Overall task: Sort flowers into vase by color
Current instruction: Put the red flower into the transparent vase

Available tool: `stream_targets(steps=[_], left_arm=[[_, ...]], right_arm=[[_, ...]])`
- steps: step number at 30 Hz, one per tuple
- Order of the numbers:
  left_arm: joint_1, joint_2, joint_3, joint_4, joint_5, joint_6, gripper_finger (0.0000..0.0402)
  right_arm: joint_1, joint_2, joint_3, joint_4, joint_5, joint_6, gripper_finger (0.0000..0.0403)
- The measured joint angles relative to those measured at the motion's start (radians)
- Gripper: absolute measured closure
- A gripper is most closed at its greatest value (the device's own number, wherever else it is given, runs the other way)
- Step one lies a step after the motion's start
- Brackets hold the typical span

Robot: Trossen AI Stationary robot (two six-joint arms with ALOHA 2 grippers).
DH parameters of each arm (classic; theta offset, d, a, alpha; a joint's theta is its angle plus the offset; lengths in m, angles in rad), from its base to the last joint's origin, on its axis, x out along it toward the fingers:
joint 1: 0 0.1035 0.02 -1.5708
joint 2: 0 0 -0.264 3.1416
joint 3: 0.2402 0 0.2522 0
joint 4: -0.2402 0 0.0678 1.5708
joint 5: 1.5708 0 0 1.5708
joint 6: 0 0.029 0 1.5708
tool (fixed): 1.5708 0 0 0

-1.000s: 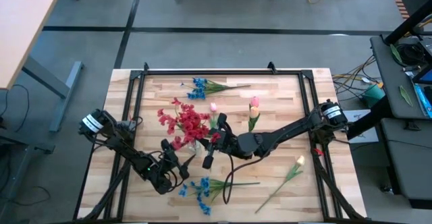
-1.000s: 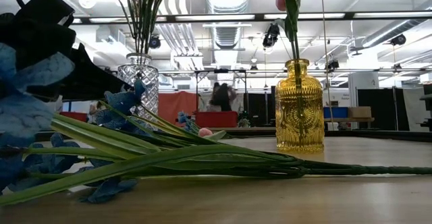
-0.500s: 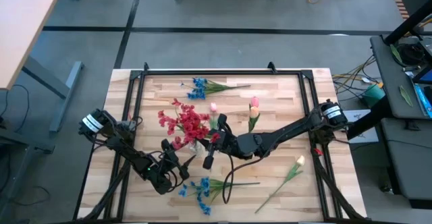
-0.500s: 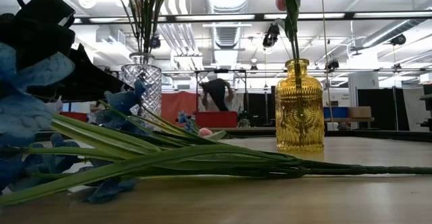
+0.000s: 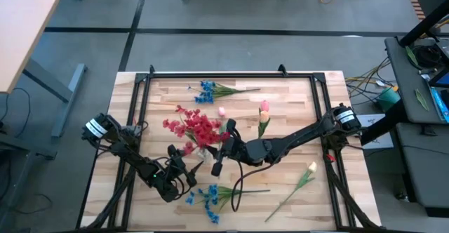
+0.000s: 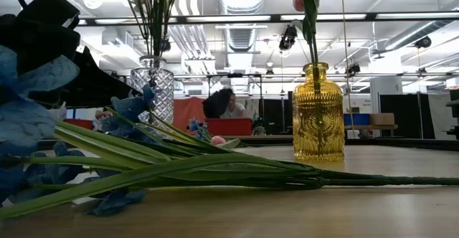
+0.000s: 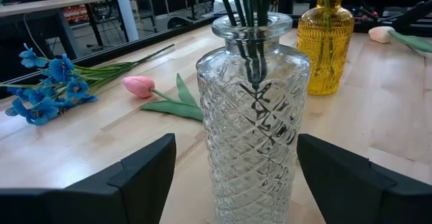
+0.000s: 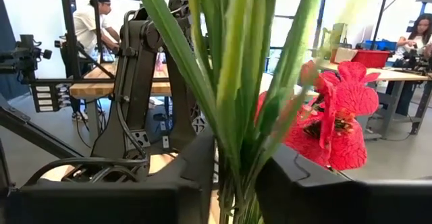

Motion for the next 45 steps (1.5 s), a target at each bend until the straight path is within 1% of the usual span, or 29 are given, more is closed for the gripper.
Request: stream_targets(steps=[11,16,18,23,38,41,45], left_arm=[[0.000,0.000,0.000,0.000,-0.010,-0.002,0.0112],[0.000,0.000,0.000,0.011,0.004,0.023,0.0112],[0.000,0.000,0.003,0.021,0.007,0.057,0.0112],[0.011,0.000,0.017,0.039,0.055,0.130,0.0112],[0.055,0.000,0.018,0.079,0.053,0.155,0.0112],[0.058,0.000,0.018,0.124,0.061,0.202,0.0112],[0.074,0.000,0.018,0.184,0.103,0.277,0.0112]], right_arm=[[0.000,0.000,-0.001,-0.079,0.001,0.017,0.0217],[0.000,0.000,-0.001,-0.138,0.001,0.027,0.0189],[0.000,0.000,-0.001,-0.153,0.001,0.033,0.0184],[-0.003,0.000,-0.010,-0.158,0.001,0.052,0.0183],[-0.006,0.000,-0.022,-0.158,0.000,0.067,0.0182],[-0.007,0.000,-0.022,-0.158,0.000,0.068,0.0182],[-0.007,0.000,-0.022,-0.158,-0.001,0.069,0.0182]])
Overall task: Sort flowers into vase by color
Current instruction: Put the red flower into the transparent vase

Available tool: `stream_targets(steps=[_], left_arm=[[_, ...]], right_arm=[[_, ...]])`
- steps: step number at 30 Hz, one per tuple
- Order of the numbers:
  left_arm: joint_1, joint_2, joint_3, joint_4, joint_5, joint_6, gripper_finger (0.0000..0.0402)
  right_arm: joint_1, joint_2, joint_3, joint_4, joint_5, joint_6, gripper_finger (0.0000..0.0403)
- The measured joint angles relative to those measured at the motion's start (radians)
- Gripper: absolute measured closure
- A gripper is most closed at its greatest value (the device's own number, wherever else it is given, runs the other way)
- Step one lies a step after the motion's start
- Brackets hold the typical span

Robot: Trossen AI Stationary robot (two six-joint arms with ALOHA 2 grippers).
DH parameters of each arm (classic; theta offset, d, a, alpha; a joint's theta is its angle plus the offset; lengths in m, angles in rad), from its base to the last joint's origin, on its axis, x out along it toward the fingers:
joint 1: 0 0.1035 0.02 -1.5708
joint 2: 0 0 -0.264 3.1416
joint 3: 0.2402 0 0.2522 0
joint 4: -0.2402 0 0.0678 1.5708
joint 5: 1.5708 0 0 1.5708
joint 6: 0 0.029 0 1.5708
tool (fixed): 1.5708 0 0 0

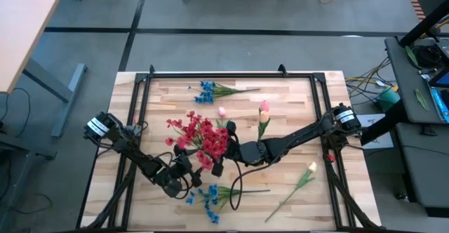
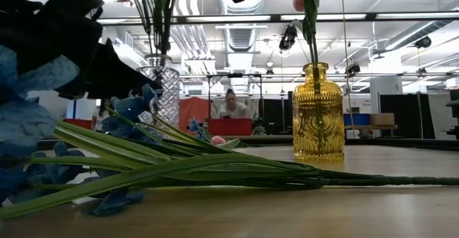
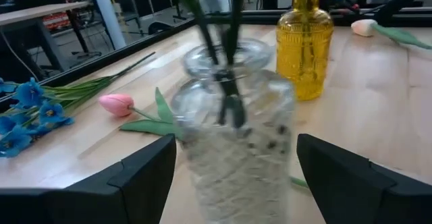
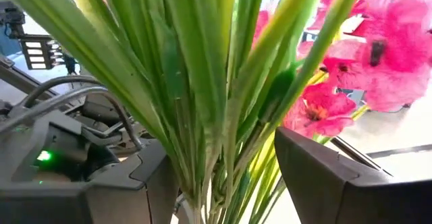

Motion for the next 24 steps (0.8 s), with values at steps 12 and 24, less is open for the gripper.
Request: stream_targets(steps=[12,24], left_arm=[[0.027,0.000,-0.003,-0.003,0.001,-0.001,0.0162],[0.027,0.000,-0.006,-0.001,0.006,-0.009,0.0175]], right_arm=[[0.000,0.000,0.000,-0.002,-0.017,0.004,0.0183],[-0.019,0.000,-0.001,-0.055,-0.018,0.058,0.0184]])
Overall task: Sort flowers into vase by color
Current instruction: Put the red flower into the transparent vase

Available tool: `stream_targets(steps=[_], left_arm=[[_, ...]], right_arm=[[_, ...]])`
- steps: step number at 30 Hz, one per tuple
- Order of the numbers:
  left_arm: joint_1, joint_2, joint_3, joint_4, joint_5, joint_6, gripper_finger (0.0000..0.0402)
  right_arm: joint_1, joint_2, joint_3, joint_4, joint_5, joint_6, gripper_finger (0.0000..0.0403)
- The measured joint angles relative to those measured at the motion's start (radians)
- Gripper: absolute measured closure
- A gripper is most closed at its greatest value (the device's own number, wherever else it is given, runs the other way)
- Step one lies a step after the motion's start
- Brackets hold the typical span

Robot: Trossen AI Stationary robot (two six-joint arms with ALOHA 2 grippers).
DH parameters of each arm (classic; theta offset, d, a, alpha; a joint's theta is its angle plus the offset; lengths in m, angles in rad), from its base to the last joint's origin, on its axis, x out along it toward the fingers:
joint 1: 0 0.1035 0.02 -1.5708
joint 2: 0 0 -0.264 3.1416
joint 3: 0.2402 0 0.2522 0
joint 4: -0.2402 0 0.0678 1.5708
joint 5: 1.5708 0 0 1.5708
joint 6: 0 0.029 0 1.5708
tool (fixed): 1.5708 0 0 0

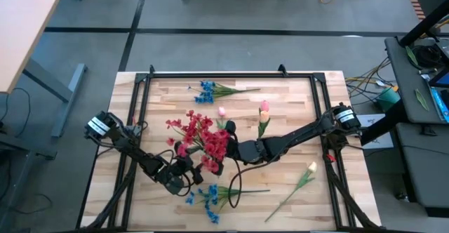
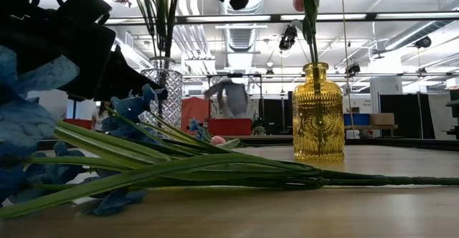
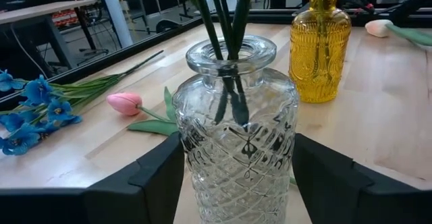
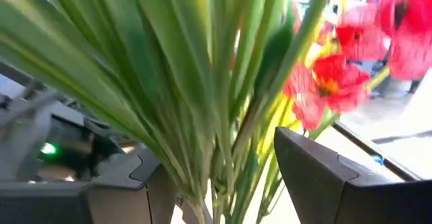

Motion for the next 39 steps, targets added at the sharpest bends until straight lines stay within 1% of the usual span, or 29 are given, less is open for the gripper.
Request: stream_targets(steps=[4,7,9,21,24,25,31,39], left_arm=[[0.000,0.000,0.000,-0.001,0.000,0.000,0.0177],[0.000,0.000,0.000,-0.002,0.001,0.000,0.0177],[0.000,0.000,0.000,-0.003,0.001,0.000,0.0177],[0.000,0.000,-0.001,-0.003,0.003,-0.003,0.0176],[0.000,0.000,-0.001,-0.001,0.017,-0.003,0.0176],[0.000,-0.001,-0.001,0.000,0.020,-0.003,0.0176],[0.000,-0.001,-0.001,0.000,0.023,-0.002,0.0176],[0.000,-0.001,-0.001,-0.002,0.026,-0.001,0.0176]], right_arm=[[-0.011,0.000,0.000,-0.047,0.000,0.014,0.0184],[-0.011,0.000,0.000,-0.050,0.001,0.004,0.0185],[-0.009,-0.006,0.000,-0.042,0.000,-0.013,0.0195],[-0.001,-0.017,0.000,-0.050,-0.003,-0.023,0.0335],[-0.002,-0.017,0.000,-0.062,-0.050,-0.016,0.0378],[-0.003,-0.016,0.000,-0.063,-0.063,-0.015,0.0385],[-0.007,-0.007,0.000,-0.073,-0.072,0.018,0.0389],[-0.017,0.056,0.000,-0.075,-0.080,0.044,0.0390]])
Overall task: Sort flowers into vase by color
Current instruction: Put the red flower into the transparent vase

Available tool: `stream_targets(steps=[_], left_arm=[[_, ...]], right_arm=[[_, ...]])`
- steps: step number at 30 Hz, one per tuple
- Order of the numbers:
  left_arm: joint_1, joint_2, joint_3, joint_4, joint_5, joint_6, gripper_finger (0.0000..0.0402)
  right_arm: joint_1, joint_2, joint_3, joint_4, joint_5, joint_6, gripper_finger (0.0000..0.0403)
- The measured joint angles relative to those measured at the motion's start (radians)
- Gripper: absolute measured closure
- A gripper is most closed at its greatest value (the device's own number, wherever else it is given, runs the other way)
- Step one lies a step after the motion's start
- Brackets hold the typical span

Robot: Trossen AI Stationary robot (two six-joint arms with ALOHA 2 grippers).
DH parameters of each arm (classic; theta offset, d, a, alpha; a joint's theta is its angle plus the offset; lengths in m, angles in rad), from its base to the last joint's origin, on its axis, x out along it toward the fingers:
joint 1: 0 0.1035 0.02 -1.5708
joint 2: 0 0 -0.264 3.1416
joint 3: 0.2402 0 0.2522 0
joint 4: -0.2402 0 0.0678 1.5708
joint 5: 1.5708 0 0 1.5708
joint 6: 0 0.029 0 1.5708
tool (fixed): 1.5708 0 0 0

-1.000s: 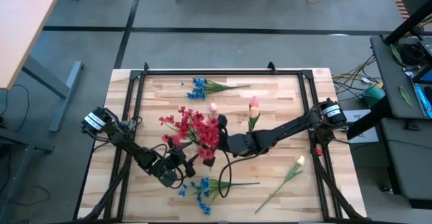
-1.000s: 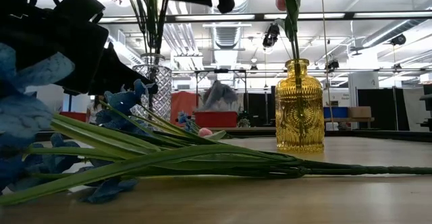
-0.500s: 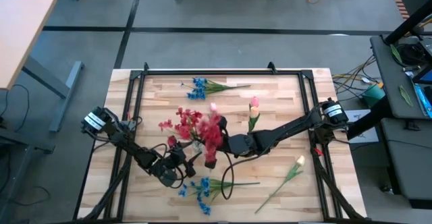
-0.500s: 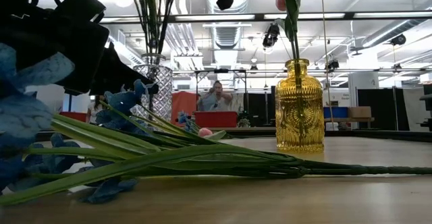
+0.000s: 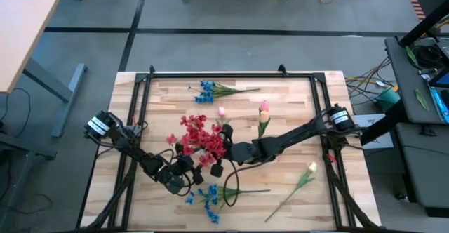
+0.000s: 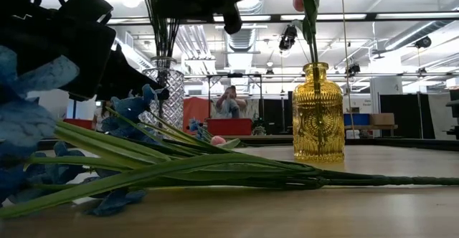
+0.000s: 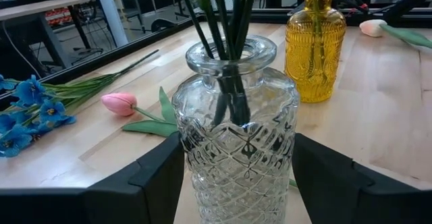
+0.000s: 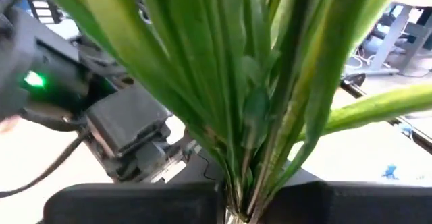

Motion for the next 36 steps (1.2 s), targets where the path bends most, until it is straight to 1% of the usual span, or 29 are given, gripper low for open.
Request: stream_targets(steps=[5,7,10,14,18,21,24,28,31,34,36], left_arm=[[0.000,0.000,0.000,-0.001,0.000,0.000,0.0176],[0.000,0.000,0.000,-0.001,0.000,0.001,0.0176],[0.000,0.000,0.000,-0.001,0.000,0.001,0.0176],[0.000,0.000,0.000,-0.001,0.000,-0.001,0.0176],[0.000,0.000,0.000,-0.001,0.000,-0.001,0.0176],[0.000,0.000,0.000,-0.001,0.001,-0.002,0.0176],[0.000,0.000,-0.001,-0.001,0.001,-0.002,0.0176],[0.000,0.000,-0.001,-0.002,0.001,-0.002,0.0176],[0.000,0.000,-0.001,-0.002,0.001,-0.003,0.0176],[0.000,0.000,-0.002,-0.002,0.001,-0.009,0.0176],[0.000,0.000,-0.003,-0.002,0.001,-0.010,0.0176]], right_arm=[[0.003,0.005,0.000,0.011,0.000,-0.026,0.0388],[0.005,-0.006,0.000,0.006,0.001,-0.037,0.0380],[0.008,-0.019,0.000,0.006,0.002,-0.039,0.0351],[0.012,-0.026,0.000,-0.004,0.001,-0.042,0.0304],[0.015,-0.052,0.000,-0.048,0.001,-0.041,0.0263],[0.017,-0.072,0.001,-0.090,0.001,-0.029,0.0240],[0.024,-0.085,0.000,-0.102,0.001,-0.027,0.0227],[0.034,-0.099,0.001,-0.114,0.000,-0.027,0.0222],[0.040,-0.110,0.000,-0.135,0.001,-0.027,0.0230],[0.041,-0.124,0.000,-0.139,0.001,-0.015,0.0253],[0.040,-0.128,0.000,-0.146,0.001,-0.012,0.0277]])
